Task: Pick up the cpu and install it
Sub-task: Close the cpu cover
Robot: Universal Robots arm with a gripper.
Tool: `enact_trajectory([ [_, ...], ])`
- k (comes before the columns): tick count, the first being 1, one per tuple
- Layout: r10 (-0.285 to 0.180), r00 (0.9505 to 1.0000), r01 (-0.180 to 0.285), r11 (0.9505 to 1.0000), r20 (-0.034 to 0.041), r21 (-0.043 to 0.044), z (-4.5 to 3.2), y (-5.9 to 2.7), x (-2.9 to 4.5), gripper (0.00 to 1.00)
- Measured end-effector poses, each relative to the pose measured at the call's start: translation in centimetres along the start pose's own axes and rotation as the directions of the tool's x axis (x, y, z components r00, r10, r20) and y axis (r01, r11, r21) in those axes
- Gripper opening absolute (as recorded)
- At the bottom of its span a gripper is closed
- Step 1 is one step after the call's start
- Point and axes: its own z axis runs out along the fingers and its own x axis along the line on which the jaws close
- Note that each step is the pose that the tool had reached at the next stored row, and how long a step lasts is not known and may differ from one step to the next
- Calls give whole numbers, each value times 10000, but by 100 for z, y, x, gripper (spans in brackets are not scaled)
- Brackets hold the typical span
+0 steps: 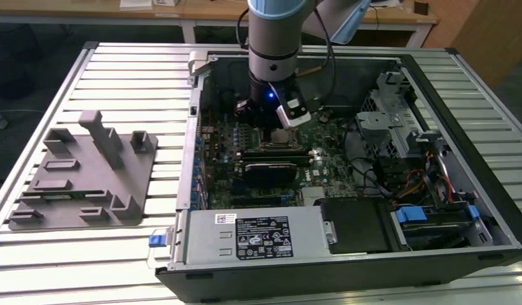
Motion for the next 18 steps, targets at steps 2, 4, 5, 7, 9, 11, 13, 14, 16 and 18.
enact_trajectory([
  [2,-1,10000,1,10000,1,0,9,-1,7,11],
  [4,-2,10000,2,10000,0,1,17,-2,11,11],
  [5,-2,10000,2,10000,0,1,21,-2,13,11],
  [7,-2,10000,2,10000,-1,3,24,-3,16,11],
  [9,-1,10000,1,10000,-1,2,25,-3,16,11],
  [11,-2,10000,2,10000,0,0,25,-3,16,11],
  [13,-1,10000,1,10000,0,1,28,-3,16,11],
  [14,-1,10000,1,10000,-1,2,29,-3,16,11],
  [16,-1,10000,1,10000,-1,2,30,-3,16,11],
  [18,-1,10000,1,10000,0,1,31,-3,16,11],
])
